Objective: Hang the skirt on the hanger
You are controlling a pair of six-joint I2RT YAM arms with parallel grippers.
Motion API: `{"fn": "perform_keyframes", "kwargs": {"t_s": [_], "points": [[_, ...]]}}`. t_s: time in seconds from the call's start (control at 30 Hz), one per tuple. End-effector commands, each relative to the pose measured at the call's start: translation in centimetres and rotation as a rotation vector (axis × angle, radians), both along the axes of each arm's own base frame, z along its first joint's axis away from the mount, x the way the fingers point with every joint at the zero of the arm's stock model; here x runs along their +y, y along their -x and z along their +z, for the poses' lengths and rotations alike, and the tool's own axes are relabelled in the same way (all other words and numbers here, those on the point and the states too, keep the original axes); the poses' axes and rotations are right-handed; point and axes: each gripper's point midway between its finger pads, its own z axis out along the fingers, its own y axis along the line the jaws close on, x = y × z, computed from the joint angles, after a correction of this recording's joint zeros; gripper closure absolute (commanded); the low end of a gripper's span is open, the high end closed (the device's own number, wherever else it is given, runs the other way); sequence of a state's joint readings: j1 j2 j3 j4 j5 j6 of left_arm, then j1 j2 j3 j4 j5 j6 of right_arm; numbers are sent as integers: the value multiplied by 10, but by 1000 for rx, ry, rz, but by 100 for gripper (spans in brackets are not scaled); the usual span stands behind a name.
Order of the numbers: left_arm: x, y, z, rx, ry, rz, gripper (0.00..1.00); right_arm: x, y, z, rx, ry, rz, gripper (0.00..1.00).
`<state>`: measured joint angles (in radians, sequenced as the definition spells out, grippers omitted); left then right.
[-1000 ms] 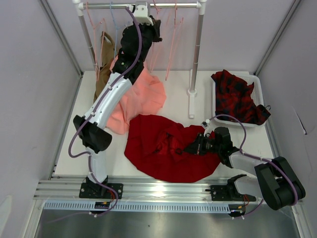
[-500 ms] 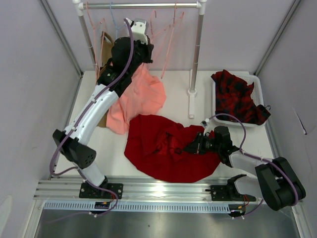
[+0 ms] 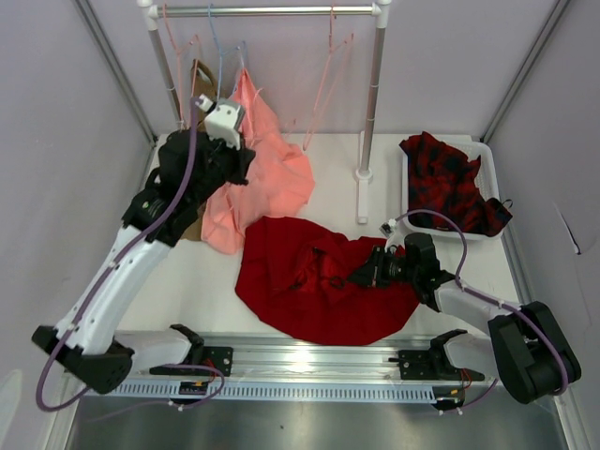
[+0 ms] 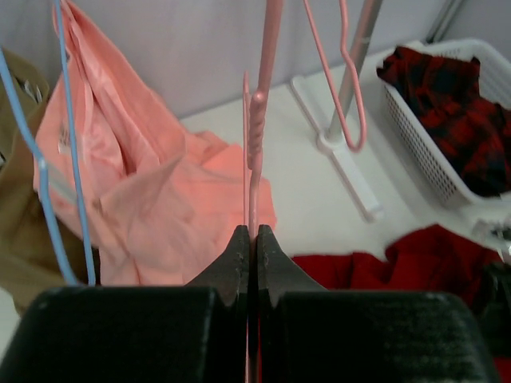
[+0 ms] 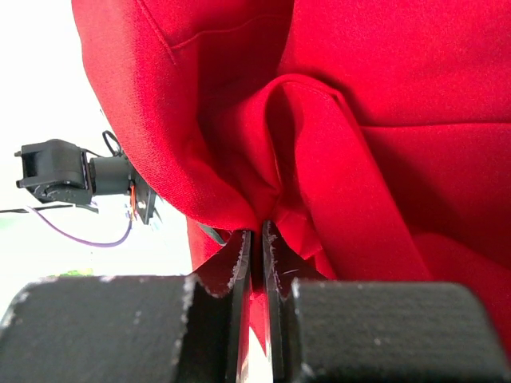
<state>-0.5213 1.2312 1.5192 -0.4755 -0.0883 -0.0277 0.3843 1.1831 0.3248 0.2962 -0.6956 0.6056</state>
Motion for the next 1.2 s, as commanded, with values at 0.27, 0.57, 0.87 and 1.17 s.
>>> {"fn": "perform_keyframes", "kwargs": {"t_s": [0.27,0.57,0.87,1.17], "points": [[-2,138,-62,189,43,-374,100,3,-23,29,-68,34,-18,100],[-15,209,-84,241,96,-665,100,-5,-32,38,-59,44,-49,100],[-27,223,-112,356,45,-746,100,-17,-40,40,-58,30,-97,100],[-29,200,-136,396,-47,-637,100,-24,-42,37,-53,33,-108,100]]}}
